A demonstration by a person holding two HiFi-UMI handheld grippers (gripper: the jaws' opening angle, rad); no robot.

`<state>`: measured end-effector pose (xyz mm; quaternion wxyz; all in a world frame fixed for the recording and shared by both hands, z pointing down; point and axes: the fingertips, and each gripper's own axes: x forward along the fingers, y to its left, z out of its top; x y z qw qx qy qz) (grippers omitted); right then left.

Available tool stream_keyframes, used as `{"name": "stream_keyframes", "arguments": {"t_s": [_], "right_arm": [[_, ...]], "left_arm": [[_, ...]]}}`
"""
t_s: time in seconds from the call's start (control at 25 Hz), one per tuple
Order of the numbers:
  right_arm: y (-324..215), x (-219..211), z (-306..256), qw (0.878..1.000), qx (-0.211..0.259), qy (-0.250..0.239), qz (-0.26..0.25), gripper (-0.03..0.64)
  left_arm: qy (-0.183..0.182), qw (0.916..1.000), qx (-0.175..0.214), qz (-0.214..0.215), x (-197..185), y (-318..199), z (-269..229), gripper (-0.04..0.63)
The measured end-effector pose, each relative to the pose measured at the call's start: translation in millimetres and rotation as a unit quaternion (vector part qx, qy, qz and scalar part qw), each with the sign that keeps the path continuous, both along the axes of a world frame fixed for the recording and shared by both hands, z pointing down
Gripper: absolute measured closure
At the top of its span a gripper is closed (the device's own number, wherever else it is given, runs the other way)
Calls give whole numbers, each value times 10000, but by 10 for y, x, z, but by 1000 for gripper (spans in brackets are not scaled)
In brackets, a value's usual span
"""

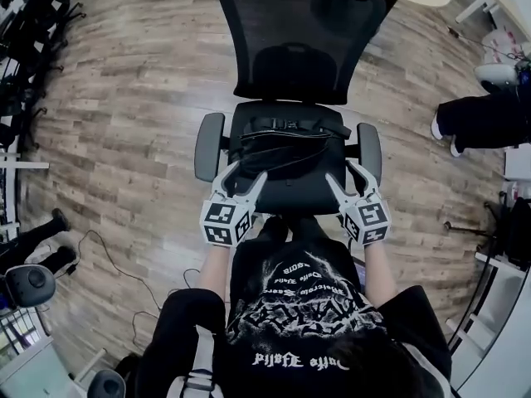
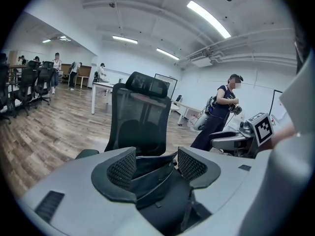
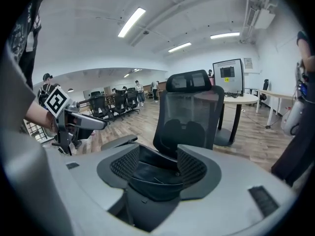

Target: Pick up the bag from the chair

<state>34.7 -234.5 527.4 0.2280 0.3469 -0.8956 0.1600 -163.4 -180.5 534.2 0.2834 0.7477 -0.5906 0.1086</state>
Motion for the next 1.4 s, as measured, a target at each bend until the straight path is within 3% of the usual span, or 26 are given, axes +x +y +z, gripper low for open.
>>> {"name": "stream_keyframes", "arguments": {"t_s": [0.28, 0.76, 0.96, 1.16, 1.4], "right_arm": [[-442, -127, 242, 9981, -100, 217, -566, 362], [-1052, -277, 1053, 9852, -423, 854, -1424, 362], [-1170, -237, 1448, 9680, -367, 1443, -2020, 362], [-1262, -261, 1710, 9632, -603, 1444, -2187, 360], [-1297, -266, 2020, 9464, -828, 1629, -2664, 360]], "left_arm": [[-115, 9994, -282, -149, -97, -356, 277, 324], [-274, 9927, -1164, -184, -385, -801, 1062, 324], [-319, 9901, -1356, -144, -474, -953, 1282, 324], [-261, 9870, -1587, 37, -538, -954, 1537, 324], [-88, 9885, -1512, -8, -618, -1092, 1657, 324]]}}
